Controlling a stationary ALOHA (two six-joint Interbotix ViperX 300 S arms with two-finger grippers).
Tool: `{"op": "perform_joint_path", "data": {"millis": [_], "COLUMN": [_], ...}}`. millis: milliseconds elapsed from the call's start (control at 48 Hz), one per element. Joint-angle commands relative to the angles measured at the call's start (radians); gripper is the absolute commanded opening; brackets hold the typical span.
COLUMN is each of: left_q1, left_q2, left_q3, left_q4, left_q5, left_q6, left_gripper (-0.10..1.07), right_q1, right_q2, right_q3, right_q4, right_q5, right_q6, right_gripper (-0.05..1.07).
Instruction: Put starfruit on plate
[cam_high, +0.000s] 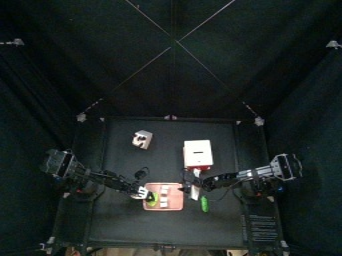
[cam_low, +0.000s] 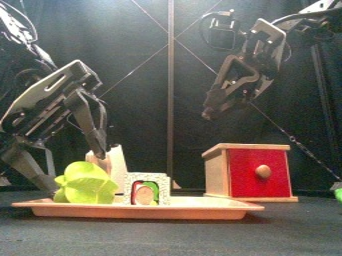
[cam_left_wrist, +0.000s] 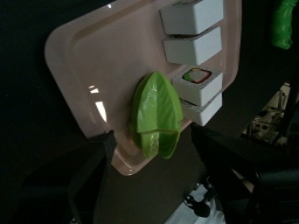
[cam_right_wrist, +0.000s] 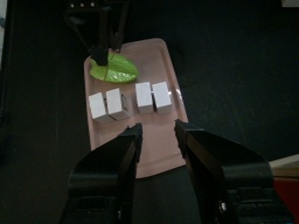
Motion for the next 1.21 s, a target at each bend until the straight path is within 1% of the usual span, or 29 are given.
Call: {"op": "perform_joint_path", "data": {"millis": [0,250,521,896,1188], "left_q1": [0.002,-0.006,-0.029,-0.057,-0.057], "left_q2": [-0.028,-0.054,-0.021,0.017,-0.015], "left_q3": [-0.015,-0.020,-0.044,-0.083,-0.048], "left_q4": [0.002,-0.002,-0.020,-0.037,-0.041], "left_q5": [-0.006,-0.006,-0.008,-0.041,-0.038], "left_q6": [0.002,0.002,0.002,0.000,0.000], "left_gripper": [1.00,1.00,1.00,0.99,0.99], "right_q1": [-0.002,-0.002,-0.002,-0.002,-0.002], "right_q2": [-0.031,-0.031,-0.031,-0.031,-0.031], "right_q3": [-0.009,-0.009,-0.009,-0.009,-0.009], "right_q4": [0.002,0.002,0.000,0.002,0.000], "right_q5": [-0.003,-0.003,-0.003,-0.003,-0.003], "right_q6": [0.000,0.000,0.000,0.000,0.000], "right_gripper": [0.75,0.75,0.75,0.75,0.75]}}
